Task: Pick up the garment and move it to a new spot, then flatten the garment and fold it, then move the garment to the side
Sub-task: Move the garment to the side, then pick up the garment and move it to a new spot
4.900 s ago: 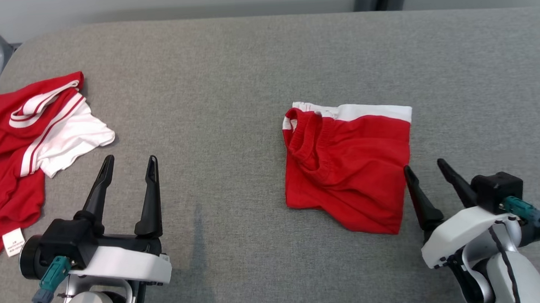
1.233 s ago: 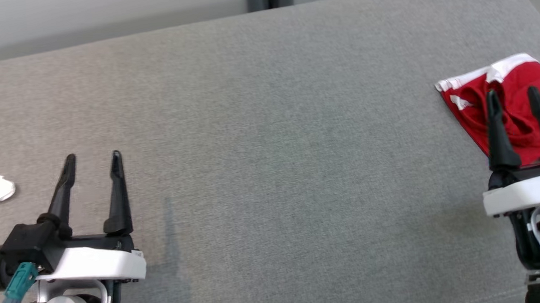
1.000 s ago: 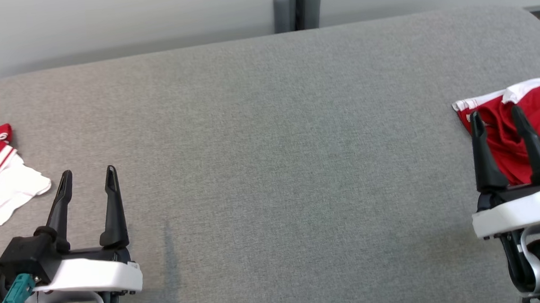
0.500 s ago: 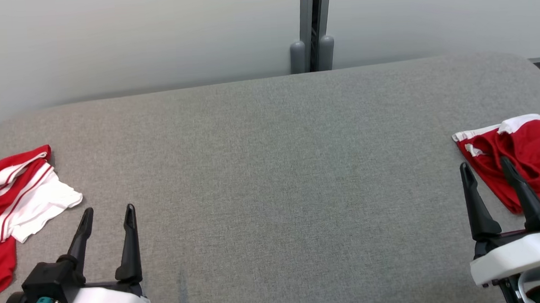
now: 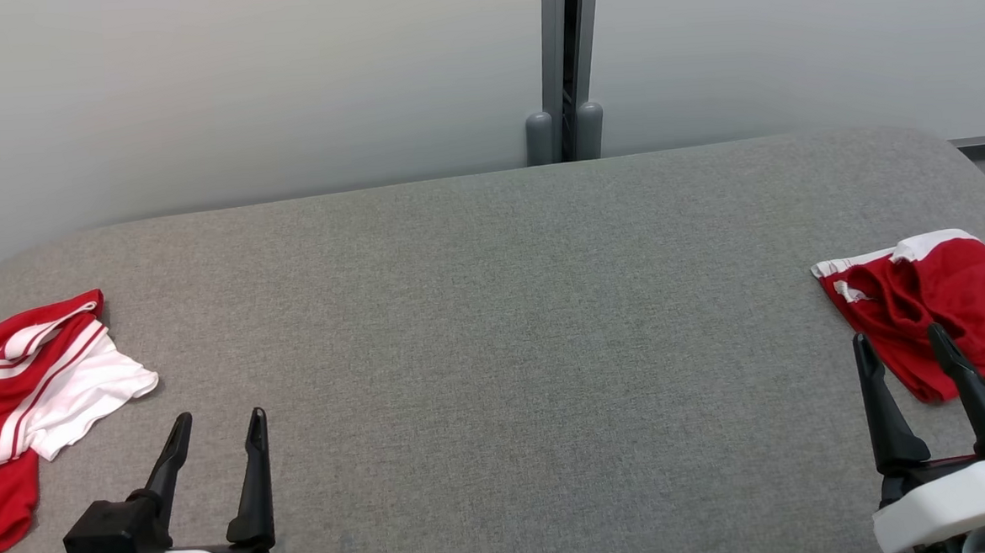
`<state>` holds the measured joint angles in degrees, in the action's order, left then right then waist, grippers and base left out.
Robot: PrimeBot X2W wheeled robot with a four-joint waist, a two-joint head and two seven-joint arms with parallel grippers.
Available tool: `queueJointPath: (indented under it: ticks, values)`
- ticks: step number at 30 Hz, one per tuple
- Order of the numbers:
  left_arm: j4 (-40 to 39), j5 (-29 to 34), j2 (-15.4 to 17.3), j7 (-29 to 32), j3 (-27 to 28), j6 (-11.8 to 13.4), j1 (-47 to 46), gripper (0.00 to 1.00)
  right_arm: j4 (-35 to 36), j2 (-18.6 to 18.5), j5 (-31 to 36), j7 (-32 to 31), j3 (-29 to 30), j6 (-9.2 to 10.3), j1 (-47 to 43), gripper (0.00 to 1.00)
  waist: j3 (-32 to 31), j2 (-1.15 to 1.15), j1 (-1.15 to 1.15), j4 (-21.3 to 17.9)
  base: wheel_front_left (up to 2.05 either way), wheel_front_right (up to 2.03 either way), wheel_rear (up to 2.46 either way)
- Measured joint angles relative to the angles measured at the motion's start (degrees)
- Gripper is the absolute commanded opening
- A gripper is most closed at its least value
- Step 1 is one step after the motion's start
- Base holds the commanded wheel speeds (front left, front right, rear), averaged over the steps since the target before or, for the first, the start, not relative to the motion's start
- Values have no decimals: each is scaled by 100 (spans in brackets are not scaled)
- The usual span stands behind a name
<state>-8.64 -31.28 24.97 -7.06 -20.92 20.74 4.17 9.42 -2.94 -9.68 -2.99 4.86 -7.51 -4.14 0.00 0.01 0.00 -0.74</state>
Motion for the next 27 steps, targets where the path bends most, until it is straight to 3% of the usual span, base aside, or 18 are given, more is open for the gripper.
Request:
queueJointPath:
  ticks: [27]
  values:
    - [35,-58,36,22,-36,5,-53,100,-34,3,-132,7,15,0,-3,100,32,0,0,21,0,0,0]
